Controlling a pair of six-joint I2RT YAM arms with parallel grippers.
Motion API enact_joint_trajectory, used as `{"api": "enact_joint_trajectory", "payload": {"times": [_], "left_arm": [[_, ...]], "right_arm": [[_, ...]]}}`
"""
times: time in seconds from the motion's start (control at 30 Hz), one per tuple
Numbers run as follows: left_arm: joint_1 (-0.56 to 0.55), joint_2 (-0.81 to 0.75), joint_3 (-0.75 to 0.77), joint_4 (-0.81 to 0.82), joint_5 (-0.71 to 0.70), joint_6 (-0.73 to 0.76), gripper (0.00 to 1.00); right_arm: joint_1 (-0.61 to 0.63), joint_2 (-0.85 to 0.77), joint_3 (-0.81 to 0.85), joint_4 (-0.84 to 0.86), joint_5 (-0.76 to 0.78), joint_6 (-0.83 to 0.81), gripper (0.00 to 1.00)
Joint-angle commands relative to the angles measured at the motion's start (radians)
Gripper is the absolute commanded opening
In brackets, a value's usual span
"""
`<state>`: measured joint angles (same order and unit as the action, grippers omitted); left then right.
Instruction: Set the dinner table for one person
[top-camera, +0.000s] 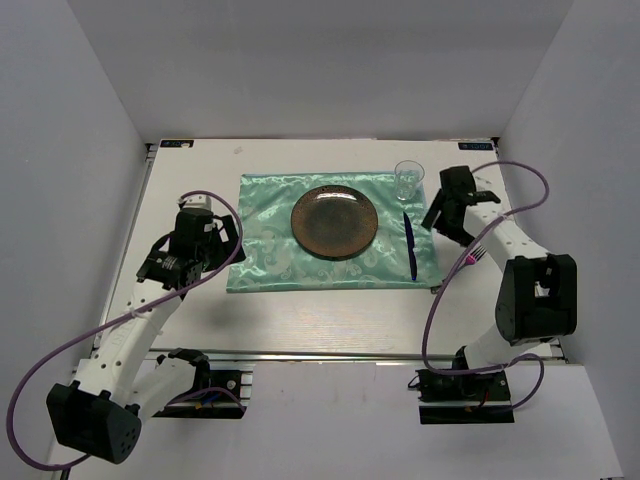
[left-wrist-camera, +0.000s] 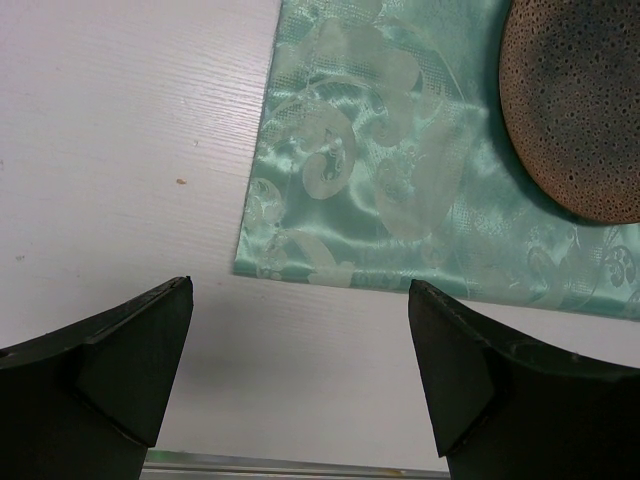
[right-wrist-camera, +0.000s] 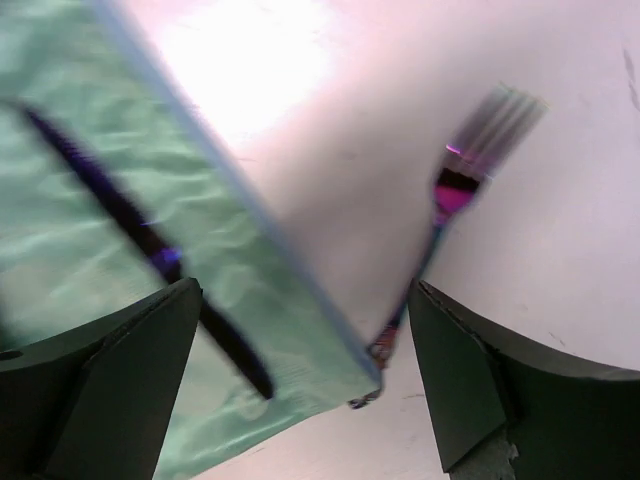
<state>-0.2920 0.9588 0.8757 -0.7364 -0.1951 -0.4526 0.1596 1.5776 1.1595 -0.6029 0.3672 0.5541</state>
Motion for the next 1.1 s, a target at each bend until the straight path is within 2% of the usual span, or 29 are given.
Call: {"api": "enact_joint_trajectory", "payload": {"times": [0.0,0.1,0.17,0.4,0.5,0.53,0.6,0.67,0.7,0.83,0.93,1.0,1.07], "left_arm": [[-0.006,-0.028,-0.003,0.009,0.002,0.003,0.98],[-0.006,-0.032,-0.003,0.008,-0.001,0.003,0.98],[-0.006,-0.038,-0.004,0.008,-0.001,0.002,0.98],[-0.006,-0.048,-0.004,0.008,0.000,0.003,0.98],[-0.006,-0.049,-0.004,0.006,0.000,0.002,0.98],[-0.006,-0.052,-0.004,0.008,-0.001,0.003,0.98],[-0.006,-0.052,-0.004,0.008,-0.003,0.002,0.98],[-0.006,-0.052,-0.004,0.005,-0.001,0.002,0.98],[-0.006,-0.054,-0.004,0.006,-0.003,0.000,0.98],[-0.006,-0.054,-0.006,0.008,-0.001,0.002,0.98],[-0.006,-0.054,-0.004,0.005,-0.003,0.000,0.98],[-0.006,-0.058,0.000,0.000,-0.015,-0.011,0.98],[-0.006,-0.074,0.002,-0.008,-0.056,-0.035,0.98]], "right_arm": [[-0.060,-0.017,-0.110,-0.028,0.119,0.182,0.89],[-0.091,-0.030,-0.182,0.006,0.137,0.231,0.86],[-0.101,-0.034,-0.230,0.028,0.159,0.266,0.79],[-0.129,-0.004,-0.307,0.130,0.104,0.245,0.69],[-0.143,0.021,-0.328,0.161,0.082,0.248,0.52],[-0.143,0.024,-0.337,0.169,0.075,0.248,0.33],[-0.149,0.016,-0.365,0.187,0.061,0.256,0.13],[-0.149,0.003,-0.380,0.190,0.059,0.260,0.11],[-0.178,-0.008,-0.392,0.187,0.065,0.260,0.02],[-0.180,-0.131,-0.379,0.135,0.134,0.271,0.00],[-0.169,-0.243,-0.308,0.063,0.211,0.254,0.00],[-0.161,-0.327,-0.250,0.083,0.205,0.199,0.00],[-0.120,-0.367,-0.221,0.132,0.112,0.094,0.00]]}}
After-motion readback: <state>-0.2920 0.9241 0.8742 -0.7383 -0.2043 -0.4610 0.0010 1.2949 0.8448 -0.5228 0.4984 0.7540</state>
